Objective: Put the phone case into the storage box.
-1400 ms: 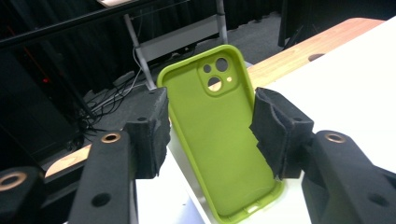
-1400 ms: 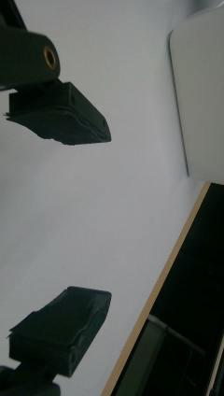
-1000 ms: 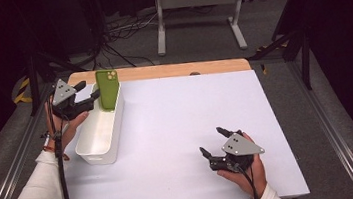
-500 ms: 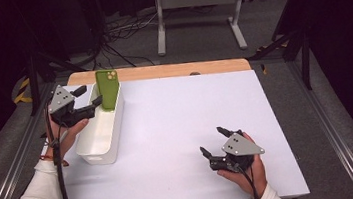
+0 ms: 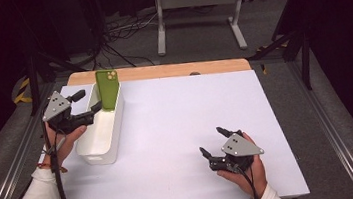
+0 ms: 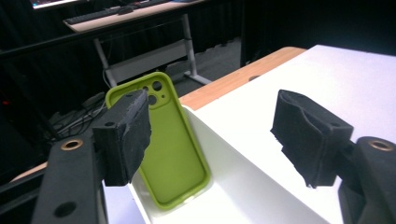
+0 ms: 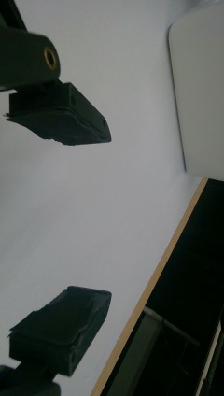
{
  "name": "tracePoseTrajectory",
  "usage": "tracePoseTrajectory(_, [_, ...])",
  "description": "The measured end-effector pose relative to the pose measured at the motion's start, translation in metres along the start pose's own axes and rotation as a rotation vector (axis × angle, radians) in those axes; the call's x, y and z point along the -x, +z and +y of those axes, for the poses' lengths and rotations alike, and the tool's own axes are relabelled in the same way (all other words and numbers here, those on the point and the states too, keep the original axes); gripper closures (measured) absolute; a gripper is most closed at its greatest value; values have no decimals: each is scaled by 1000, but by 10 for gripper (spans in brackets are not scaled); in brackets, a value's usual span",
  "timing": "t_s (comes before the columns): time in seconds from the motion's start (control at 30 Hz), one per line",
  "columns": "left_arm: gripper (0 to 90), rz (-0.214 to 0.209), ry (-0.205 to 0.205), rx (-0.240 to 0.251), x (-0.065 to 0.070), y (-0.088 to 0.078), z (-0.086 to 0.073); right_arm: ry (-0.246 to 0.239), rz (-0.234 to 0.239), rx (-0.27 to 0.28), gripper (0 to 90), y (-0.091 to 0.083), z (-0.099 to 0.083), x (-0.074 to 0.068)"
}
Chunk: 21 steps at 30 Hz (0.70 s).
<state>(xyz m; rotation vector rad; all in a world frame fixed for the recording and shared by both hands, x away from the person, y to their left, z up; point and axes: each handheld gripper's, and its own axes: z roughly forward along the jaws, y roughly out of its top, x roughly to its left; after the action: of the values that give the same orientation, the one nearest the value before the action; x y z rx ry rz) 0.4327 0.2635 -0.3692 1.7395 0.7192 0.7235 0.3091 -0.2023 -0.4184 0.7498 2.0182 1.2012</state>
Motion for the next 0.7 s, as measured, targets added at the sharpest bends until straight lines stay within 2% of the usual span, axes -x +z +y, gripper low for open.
tracePoseTrajectory(0.17, [243, -4, 29, -1, 10, -5, -1, -3, 1, 2, 204, 0, 0, -1])
tracePoseTrajectory(0.23, [230, -10, 24, 1, 13, -6, -1, -5, 2, 2, 204, -1, 0, -1])
tracePoseTrajectory(0.7, [152, -41, 54, 19, 31, -18, 1, -11, 1, 3, 204, -2, 0, -1])
